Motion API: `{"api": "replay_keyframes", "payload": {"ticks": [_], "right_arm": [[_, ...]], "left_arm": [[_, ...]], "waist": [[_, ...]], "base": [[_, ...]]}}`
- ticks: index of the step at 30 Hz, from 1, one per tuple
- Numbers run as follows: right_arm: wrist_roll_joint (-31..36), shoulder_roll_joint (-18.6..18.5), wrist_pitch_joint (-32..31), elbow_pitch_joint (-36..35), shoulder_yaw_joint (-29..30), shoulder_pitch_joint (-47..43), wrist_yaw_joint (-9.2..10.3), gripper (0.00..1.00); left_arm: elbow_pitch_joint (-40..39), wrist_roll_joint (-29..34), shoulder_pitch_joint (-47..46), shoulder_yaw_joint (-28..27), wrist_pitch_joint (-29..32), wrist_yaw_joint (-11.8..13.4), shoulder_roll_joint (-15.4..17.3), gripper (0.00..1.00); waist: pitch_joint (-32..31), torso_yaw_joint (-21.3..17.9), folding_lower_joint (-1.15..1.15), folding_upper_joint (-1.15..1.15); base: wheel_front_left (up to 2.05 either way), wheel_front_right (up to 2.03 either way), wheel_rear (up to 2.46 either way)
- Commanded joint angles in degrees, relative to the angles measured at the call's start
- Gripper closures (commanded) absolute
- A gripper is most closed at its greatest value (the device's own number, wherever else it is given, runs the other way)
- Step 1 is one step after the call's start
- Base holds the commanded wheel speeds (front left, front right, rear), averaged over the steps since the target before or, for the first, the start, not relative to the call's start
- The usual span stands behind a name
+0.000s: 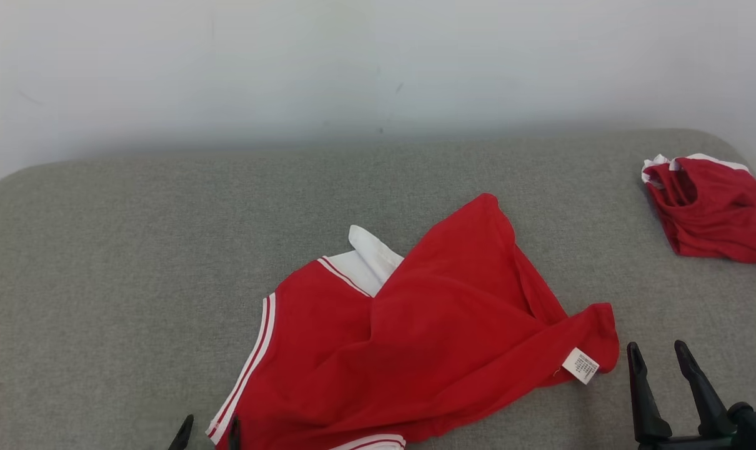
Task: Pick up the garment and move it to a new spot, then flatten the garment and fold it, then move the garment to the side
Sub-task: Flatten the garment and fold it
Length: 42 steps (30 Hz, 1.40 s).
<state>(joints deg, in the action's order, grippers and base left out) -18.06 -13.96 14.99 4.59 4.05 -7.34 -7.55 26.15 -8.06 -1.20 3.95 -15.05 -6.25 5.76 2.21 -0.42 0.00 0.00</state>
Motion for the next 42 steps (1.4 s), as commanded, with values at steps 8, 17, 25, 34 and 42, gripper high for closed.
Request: {"api": "replay_keyframes", "payload": {"ticks": [8,17,25,34,42], "right_arm": [[0.4,0.5,0.2,0.5,-1.6,1.4,0.16,0.00],[0.0,0.0,0.2,0.3,-1.8,2.2,0.16,0.00],[0.2,-0.3,0.2,0.8,-3.1,3.9,0.16,0.00],[-0.3,-0.5,0.2,2.0,-4.0,4.7,0.16,0.00],[0.0,0.4,0.2,2.1,-3.9,2.4,0.16,0.00]], "left_arm": [[11.5,-1.0,-6.1,2.5,-0.2,-0.9,0.7,0.33],[9.4,-1.4,-12.6,4.1,-0.2,-1.1,4.0,1.00],[9.3,-2.7,-21.4,4.3,-0.2,-1.1,9.3,1.00],[13.5,-4.4,-23.2,4.1,-0.2,-0.7,10.5,0.00],[2.1,-4.0,-16.4,-0.1,-0.2,1.9,8.6,0.00]], "waist": [[2.4,-1.6,0.00,0.00],[3.3,-1.9,0.00,0.00],[4.6,-3.1,0.00,0.00],[4.4,-4.6,0.00,0.00],[1.5,-3.1,0.00,0.00]], "base": [[0.00,0.00,0.00],[0.00,0.00,0.00],[0.00,0.00,0.00],[0.00,0.00,0.00],[0.00,0.00,0.00]]}}
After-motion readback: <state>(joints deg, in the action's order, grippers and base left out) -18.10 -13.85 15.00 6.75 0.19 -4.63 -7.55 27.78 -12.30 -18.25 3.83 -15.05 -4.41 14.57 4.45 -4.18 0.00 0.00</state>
